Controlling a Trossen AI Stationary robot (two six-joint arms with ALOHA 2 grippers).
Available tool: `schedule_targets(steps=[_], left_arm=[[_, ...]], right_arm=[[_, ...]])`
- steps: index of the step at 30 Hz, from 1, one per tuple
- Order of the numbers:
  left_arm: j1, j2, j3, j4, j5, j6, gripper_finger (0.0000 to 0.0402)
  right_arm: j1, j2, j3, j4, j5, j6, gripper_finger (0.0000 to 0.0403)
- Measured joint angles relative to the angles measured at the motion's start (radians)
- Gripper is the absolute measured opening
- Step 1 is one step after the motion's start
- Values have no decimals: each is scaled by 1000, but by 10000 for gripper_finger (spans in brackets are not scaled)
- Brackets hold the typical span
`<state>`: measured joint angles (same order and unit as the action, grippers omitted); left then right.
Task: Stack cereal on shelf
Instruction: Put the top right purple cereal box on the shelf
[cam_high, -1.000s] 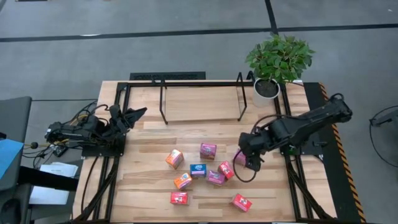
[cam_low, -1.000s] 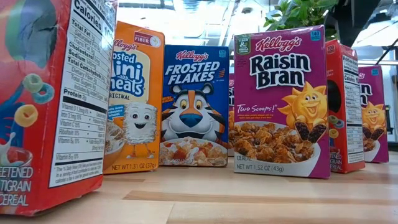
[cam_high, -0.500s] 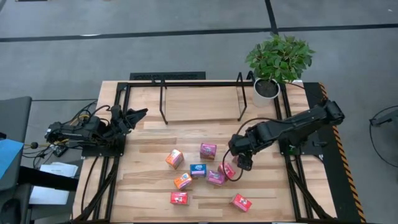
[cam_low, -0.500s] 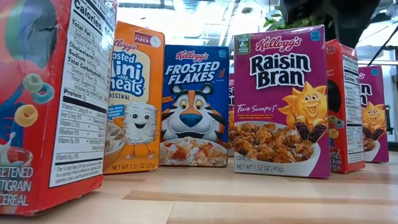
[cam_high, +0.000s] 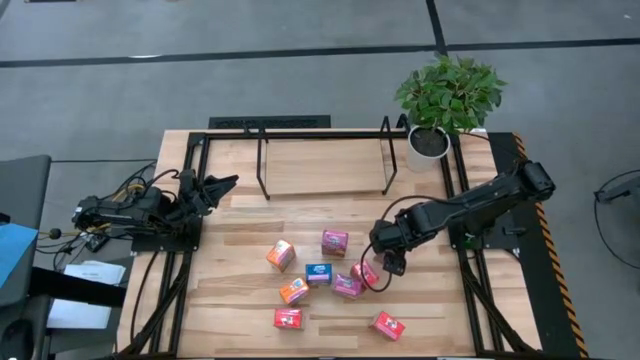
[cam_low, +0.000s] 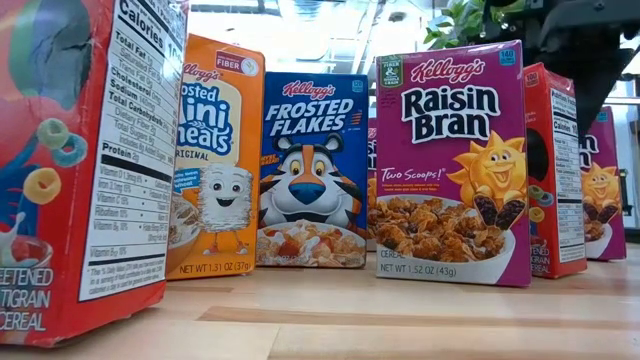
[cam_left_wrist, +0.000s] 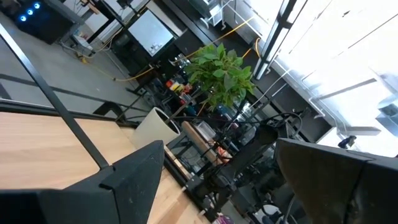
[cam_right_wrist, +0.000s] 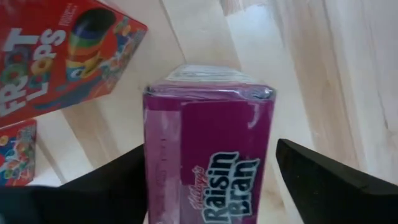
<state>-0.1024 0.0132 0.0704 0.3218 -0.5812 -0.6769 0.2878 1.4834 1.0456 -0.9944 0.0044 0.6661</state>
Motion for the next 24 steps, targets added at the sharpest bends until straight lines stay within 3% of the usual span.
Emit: schedule_targets(steps=[14, 24], left_arm=[[0, 0, 0, -4, -6, 2, 299], [0, 0, 0, -5, -5, 1, 299]], right_arm=[[-3, -1, -1, 10, -54, -55, 208], [-114, -37, 145, -87, -82, -241, 169]])
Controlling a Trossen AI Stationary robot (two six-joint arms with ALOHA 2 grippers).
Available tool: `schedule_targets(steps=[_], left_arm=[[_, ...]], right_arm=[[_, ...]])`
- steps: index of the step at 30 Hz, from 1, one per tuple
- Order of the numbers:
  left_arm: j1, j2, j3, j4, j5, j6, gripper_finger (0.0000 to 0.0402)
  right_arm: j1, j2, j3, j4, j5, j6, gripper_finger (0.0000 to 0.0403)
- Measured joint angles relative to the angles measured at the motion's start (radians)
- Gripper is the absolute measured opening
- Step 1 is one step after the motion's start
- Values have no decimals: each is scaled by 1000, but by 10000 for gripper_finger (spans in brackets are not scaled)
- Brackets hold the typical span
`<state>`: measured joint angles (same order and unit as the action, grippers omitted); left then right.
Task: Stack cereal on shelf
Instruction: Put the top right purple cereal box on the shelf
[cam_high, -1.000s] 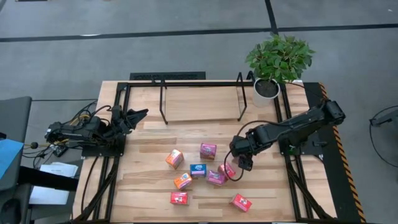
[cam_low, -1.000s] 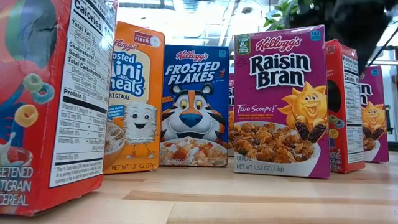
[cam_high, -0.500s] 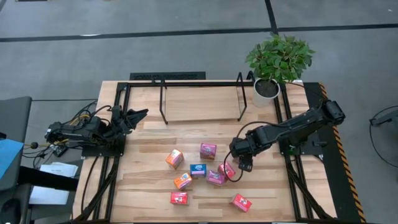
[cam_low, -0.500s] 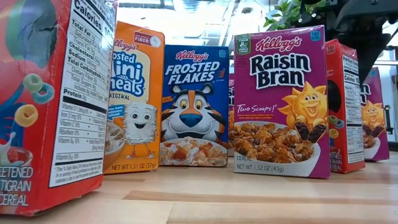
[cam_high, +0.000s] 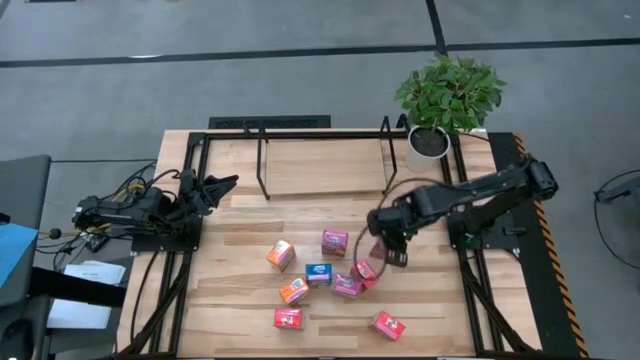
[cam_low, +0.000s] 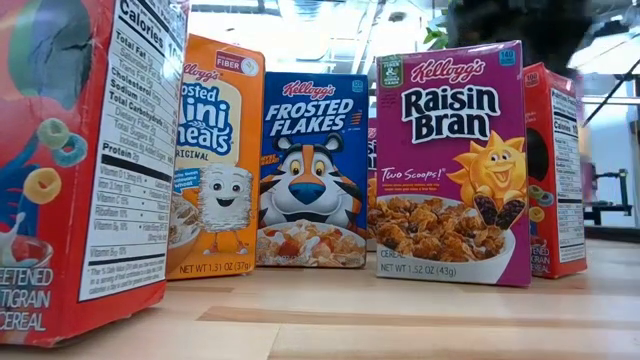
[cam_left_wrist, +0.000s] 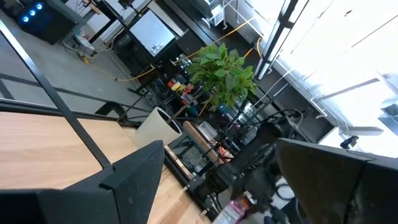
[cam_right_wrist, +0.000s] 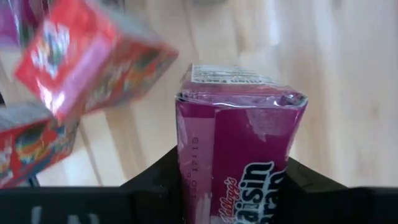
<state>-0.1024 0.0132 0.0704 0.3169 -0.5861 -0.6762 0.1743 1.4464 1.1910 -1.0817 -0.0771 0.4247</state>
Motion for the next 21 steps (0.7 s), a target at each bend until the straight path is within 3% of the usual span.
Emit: schedule_targets(steps=[11, 21], left_arm=[[0, 0, 0, -13, 5, 0, 299], [0, 0, 0, -25, 4, 0, 299]], right_arm=[[-260, 24, 298, -91, 101, -351, 170], [-426, 259, 593, -94, 107, -655, 174]])
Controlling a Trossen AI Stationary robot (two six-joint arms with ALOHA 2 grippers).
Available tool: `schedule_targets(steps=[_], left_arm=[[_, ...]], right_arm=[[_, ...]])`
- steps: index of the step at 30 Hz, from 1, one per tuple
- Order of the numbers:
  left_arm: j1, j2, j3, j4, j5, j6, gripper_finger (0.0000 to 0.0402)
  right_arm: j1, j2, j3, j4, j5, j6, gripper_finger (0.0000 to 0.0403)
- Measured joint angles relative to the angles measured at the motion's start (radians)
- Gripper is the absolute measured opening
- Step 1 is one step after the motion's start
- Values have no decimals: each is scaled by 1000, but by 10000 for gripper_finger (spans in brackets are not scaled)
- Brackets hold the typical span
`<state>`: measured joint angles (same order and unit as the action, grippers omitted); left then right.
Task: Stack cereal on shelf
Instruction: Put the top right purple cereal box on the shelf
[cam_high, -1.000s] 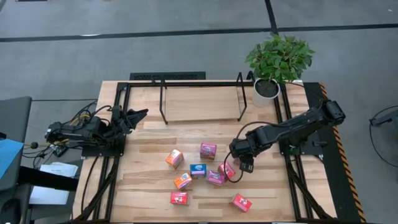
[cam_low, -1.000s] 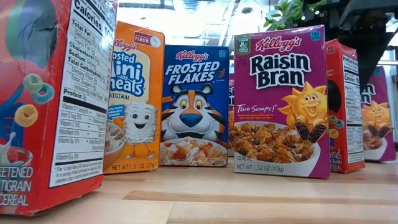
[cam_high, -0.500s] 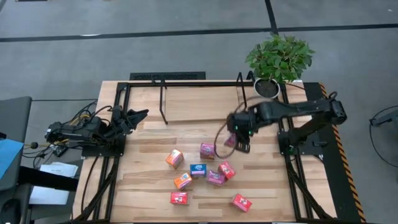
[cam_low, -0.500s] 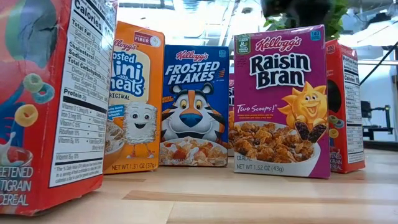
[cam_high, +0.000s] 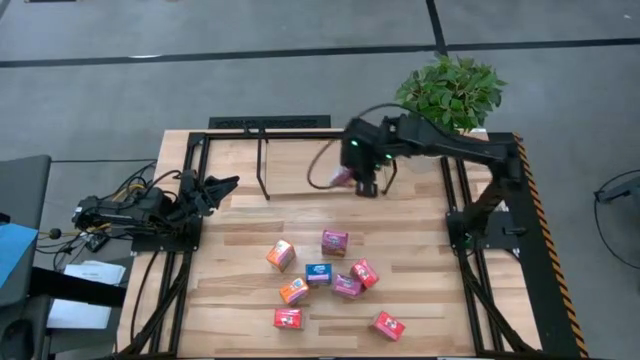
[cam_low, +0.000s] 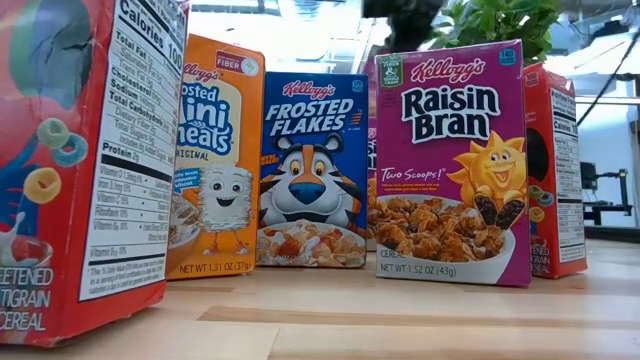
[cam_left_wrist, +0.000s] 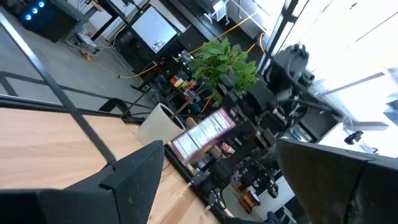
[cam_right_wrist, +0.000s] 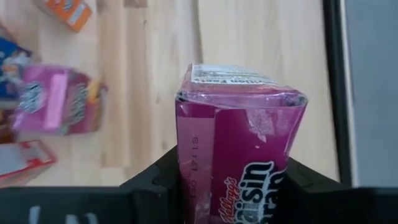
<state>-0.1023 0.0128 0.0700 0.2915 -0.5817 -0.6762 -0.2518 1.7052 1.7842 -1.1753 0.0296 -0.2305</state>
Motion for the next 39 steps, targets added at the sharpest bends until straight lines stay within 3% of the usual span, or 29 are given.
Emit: schedule_targets(steps=[8, 18, 32, 39], left_arm=[[0, 0, 0, -21, -1, -1, 299], [0, 0, 0, -61, -4, -44, 299], [0, 0, 0, -71, -7, -51, 299], [0, 0, 0, -70, -19, -50, 299]], right_arm=[[-45, 258, 261, 6, -1, -175, 179], [-36, 494, 508, -15, -6, -256, 183], [-24, 608, 551, -19, -3, -301, 183], [-27, 607, 550, 32, -3, -293, 213]])
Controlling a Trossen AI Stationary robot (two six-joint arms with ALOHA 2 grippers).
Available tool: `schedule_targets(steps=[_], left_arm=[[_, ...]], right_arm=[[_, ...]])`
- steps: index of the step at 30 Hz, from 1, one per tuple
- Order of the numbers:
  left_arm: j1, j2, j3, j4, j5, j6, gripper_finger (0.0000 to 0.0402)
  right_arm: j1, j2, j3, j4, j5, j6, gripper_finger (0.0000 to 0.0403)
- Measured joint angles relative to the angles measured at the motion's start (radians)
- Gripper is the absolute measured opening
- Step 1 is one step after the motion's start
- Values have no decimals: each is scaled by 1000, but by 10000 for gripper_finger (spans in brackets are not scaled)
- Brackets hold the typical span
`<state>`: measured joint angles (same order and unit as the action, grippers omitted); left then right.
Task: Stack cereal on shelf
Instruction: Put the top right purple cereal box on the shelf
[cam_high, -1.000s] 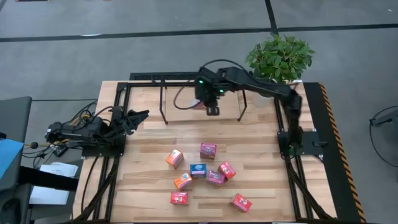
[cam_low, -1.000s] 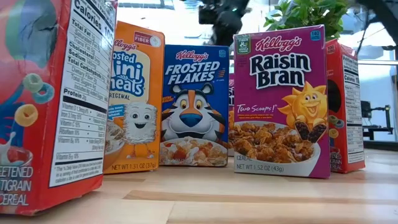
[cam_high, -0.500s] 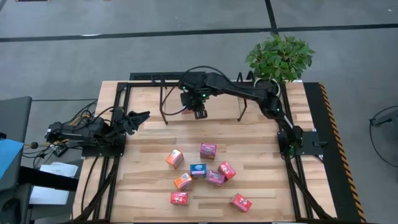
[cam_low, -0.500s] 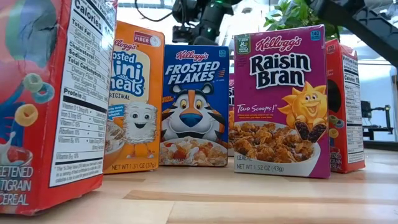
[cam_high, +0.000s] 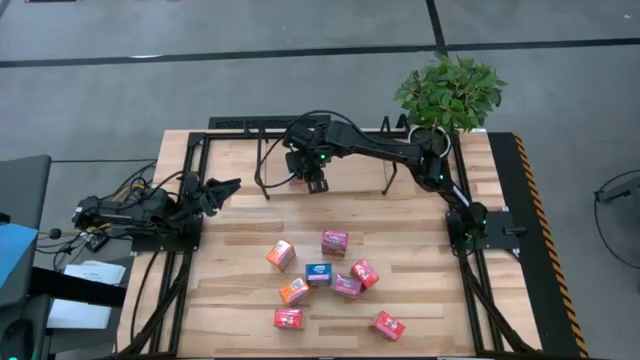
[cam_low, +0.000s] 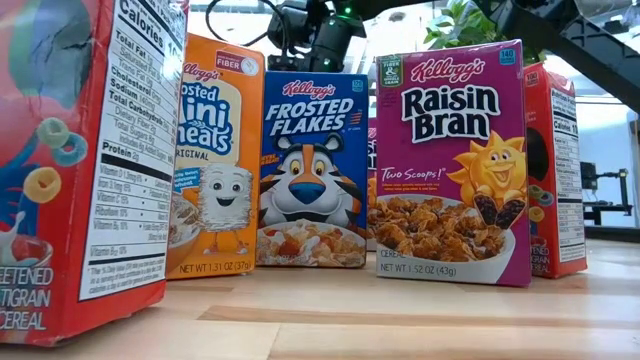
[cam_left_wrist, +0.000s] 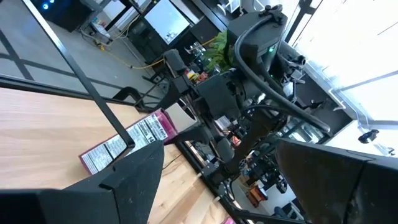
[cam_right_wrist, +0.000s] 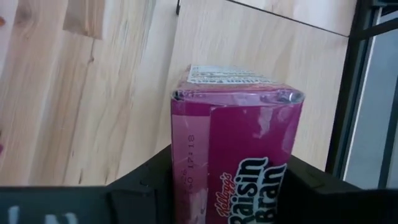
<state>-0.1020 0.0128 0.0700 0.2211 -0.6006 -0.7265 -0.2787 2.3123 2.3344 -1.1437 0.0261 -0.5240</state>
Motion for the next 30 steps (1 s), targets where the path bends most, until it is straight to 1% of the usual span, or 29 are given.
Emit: schedule_targets(steps=[4, 7, 13, 22, 25, 30], left_arm=[[0, 0, 0, 0, -2, 0, 299], [0, 0, 0, -2, -2, 0, 299], [0, 0, 0, -4, -7, 0, 299], [0, 0, 0, -5, -8, 0, 299], [0, 0, 0, -5, -8, 0, 299], [0, 0, 0, -5, -9, 0, 299]], right_arm=[[0, 0, 0, 0, 0, 0, 234], [-1, 0, 0, 13, 0, 0, 240], [-15, 0, 0, 56, 0, 3, 240], [-25, 0, 16, 44, -2, 20, 241], [-24, -5, 22, 72, -2, 19, 241], [-24, -13, 21, 70, -5, 19, 241]])
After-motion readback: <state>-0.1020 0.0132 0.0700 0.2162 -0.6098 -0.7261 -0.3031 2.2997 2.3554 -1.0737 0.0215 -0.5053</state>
